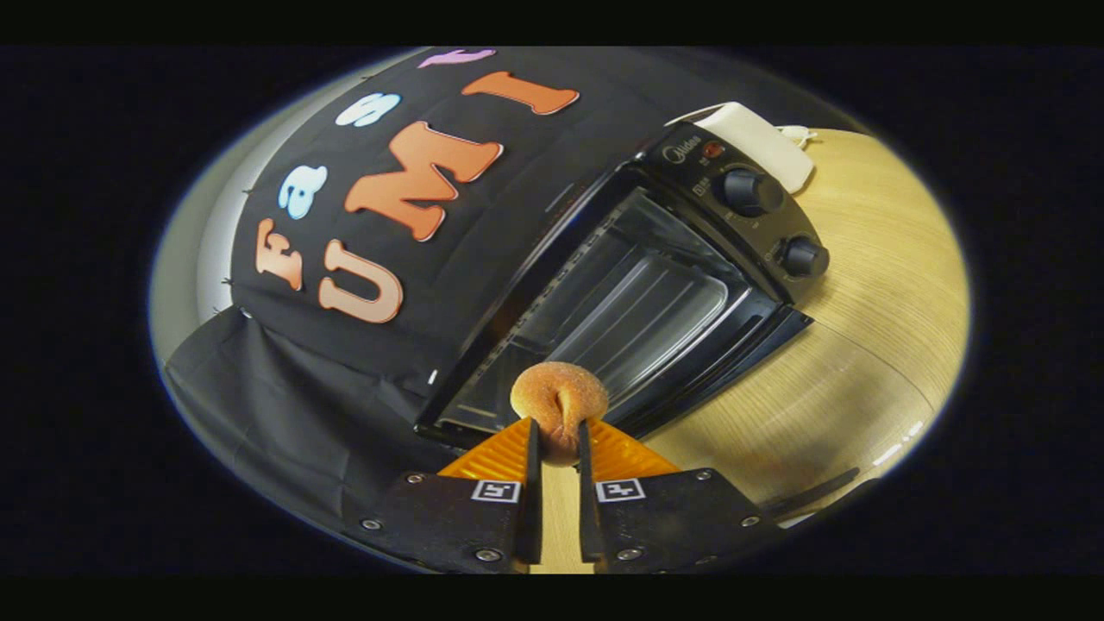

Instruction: Open the toaster oven, put the food inside, and close the toaster oven door.

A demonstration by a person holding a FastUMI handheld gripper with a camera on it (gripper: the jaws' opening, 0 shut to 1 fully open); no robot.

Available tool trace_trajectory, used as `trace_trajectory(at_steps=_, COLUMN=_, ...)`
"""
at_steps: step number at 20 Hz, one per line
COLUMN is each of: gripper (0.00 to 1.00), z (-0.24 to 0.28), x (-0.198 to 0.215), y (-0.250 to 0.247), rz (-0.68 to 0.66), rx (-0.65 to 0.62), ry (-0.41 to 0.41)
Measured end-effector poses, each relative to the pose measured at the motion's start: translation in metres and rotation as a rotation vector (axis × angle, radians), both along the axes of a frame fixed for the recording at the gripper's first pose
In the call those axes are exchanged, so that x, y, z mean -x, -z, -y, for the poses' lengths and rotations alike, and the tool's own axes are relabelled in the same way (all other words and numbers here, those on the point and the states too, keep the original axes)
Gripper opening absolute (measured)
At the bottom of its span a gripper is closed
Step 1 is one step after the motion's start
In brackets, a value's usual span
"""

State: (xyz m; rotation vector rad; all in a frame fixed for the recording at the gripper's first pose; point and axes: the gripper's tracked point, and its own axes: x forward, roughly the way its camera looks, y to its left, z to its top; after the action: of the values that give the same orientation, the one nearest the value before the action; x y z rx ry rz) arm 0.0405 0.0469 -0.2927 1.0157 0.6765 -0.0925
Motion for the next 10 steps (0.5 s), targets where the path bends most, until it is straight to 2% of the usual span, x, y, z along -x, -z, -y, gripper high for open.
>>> trace_trajectory(at_steps=6, gripper=0.17, z=0.005, x=-0.029, y=0.005, rz=0.016, rx=0.026, ry=0.033)
trace_trajectory(at_steps=10, gripper=0.17, z=0.015, x=-0.046, y=0.013, rz=0.019, rx=0.105, ry=0.059)
